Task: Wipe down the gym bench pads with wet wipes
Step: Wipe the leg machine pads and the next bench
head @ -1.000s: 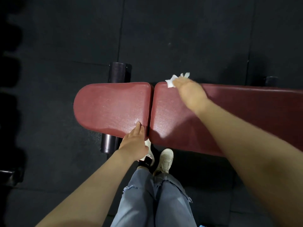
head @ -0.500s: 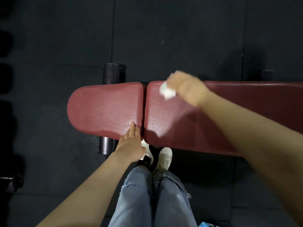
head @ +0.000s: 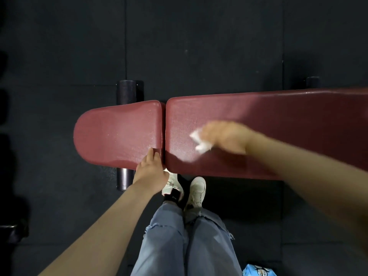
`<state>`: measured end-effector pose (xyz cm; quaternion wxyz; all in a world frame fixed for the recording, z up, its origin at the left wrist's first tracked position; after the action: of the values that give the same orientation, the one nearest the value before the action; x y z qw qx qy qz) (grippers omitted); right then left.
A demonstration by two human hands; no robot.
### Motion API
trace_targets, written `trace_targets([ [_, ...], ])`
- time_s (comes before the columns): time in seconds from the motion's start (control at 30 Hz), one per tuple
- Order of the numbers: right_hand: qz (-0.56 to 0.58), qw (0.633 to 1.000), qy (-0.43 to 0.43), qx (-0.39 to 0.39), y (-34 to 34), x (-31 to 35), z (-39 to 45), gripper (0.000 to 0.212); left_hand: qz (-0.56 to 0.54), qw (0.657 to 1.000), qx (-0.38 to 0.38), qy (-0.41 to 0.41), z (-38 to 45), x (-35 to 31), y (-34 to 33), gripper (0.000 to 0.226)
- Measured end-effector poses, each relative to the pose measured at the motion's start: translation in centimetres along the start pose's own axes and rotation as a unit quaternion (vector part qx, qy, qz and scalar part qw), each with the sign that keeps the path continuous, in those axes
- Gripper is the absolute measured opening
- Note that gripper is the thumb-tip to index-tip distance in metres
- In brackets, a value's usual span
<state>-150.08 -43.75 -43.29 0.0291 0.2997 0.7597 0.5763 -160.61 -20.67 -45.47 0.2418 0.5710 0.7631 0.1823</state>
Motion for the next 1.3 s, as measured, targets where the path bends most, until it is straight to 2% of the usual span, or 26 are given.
trace_targets([
  [0.07, -0.048, 0.993, -0.106, -0.03, 2.7, -4.7, 1.6, 0.045, -0.006, 1.0, -0.02, 0.002, -0.5, -0.4, -0.5, 0.072],
  [0.1, -0.031, 0.981, -0.188, -0.041, 3.1, -6.0, 1.7, 0.046, -0.012, 0.999, -0.031, -0.001, -0.7, -0.5, -0.7, 0.074],
  [0.17, 0.009, 0.95, -0.302, -0.075, 1.2, -5.6, 0.1, 0.041, -0.018, 0.998, -0.051, -0.021, -1.2, -1.3, -1.0, 0.075],
  [0.2, 0.028, 0.945, -0.313, -0.094, -0.6, -3.6, -1.6, 0.04, -0.021, 0.998, -0.053, -0.035, -1.3, -1.9, -1.1, 0.076],
  [0.23, 0.04, 0.946, -0.3, -0.116, -2.7, -0.6, -3.4, 0.041, -0.023, 0.997, -0.051, -0.049, -1.5, -2.6, -1.1, 0.076],
  [0.33, 0.068, 0.982, -0.157, -0.078, -5.9, 7.3, -8.1, 0.047, -0.022, 0.994, -0.051, -0.097, -1.5, -4.6, -1.1, 0.078],
  [0.4, 0.041, 0.994, -0.083, -0.059, -5.6, 6.9, -8.6, 0.046, -0.015, 0.991, -0.055, -0.119, -1.4, -5.7, -1.1, 0.078],
  [0.43, 0.017, 0.994, -0.075, -0.074, -4.9, 5.0, -7.8, 0.042, -0.012, 0.99, -0.056, -0.126, -1.2, -6.1, -1.3, 0.078],
  [0.47, -0.001, 0.991, -0.099, -0.091, -3.9, 2.2, -6.7, 0.037, -0.007, 0.99, -0.054, -0.129, -1.2, -6.6, -1.5, 0.077],
  [0.5, -0.014, 0.981, -0.155, -0.118, -2.8, -1.4, -5.6, 0.032, -0.004, 0.99, -0.054, -0.127, -1.2, -7.0, -1.7, 0.077],
  [0.57, -0.024, 0.952, -0.281, -0.123, 0.0, -7.6, -4.5, 0.033, -0.008, 0.992, -0.058, -0.114, -1.4, -7.6, -2.0, 0.077],
  [0.63, 0.006, 0.913, -0.374, -0.16, 1.0, -9.8, -4.8, 0.04, -0.022, 0.993, -0.059, -0.103, -1.7, -8.2, -2.1, 0.076],
  [0.67, 0.013, 0.896, -0.404, -0.182, 0.7, -8.9, -5.4, 0.041, -0.025, 0.993, -0.059, -0.102, -1.9, -8.5, -2.2, 0.076],
  [0.73, 0.036, 0.886, -0.412, -0.211, -1.3, -3.9, -7.7, 0.04, -0.021, 0.991, -0.058, -0.116, -2.3, -9.0, -2.2, 0.077],
  [0.87, 0.076, 0.964, -0.225, -0.12, -6.5, 8.2, -13.6, 0.051, -0.014, 0.988, -0.068, -0.139, -2.2, -10.3, -1.7, 0.076],
  [0.97, 0.045, 0.98, -0.153, -0.115, -6.7, 6.6, -14.5, 0.045, -0.019, 0.988, -0.066, -0.139, -2.2, -11.4, -1.7, 0.075],
  [1.0, 0.025, 0.976, -0.158, -0.146, -5.3, 4.7, -13.9, 0.042, -0.017, 0.988, -0.062, -0.143, -2.3, -11.9, -1.9, 0.075],
  [1.07, 0.012, 0.947, -0.252, -0.197, -2.3, -1.5, -12.3, 0.034, -0.016, 0.988, -0.056, -0.141, -2.5, -12.9, -2.3, 0.075],
  [1.1, 0.018, 0.926, -0.323, -0.194, -1.1, -5.0, -11.8, 0.032, -0.017, 0.989, -0.053, -0.136, -2.5, -13.3, -2.5, 0.076],
  [1.17, -0.008, 0.91, -0.373, -0.18, 0.5, -10.2, -10.6, 0.037, -0.014, 0.991, -0.048, -0.124, -2.5, -13.7, -2.8, 0.078],
  [1.23, 0.034, 0.893, -0.411, -0.182, -0.2, -11.0, -10.1, 0.043, 0.009, 0.993, -0.034, -0.115, -2.6, -13.9, -2.8, 0.08],
  [1.3, 0.04, 0.889, -0.402, -0.216, -2.0, -8.0, -11.5, 0.042, 0.046, 0.993, -0.012, -0.112, -2.5, -14.1, -2.6, 0.082],
])
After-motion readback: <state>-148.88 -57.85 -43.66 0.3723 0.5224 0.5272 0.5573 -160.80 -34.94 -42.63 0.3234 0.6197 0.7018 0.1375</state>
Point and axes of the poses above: each hand's wrist, its own z-axis towards the middle knuckle, its own y-axis out of the back of the hand, x = y × z, the point moved 3 cm from there along z, towards the middle knuckle
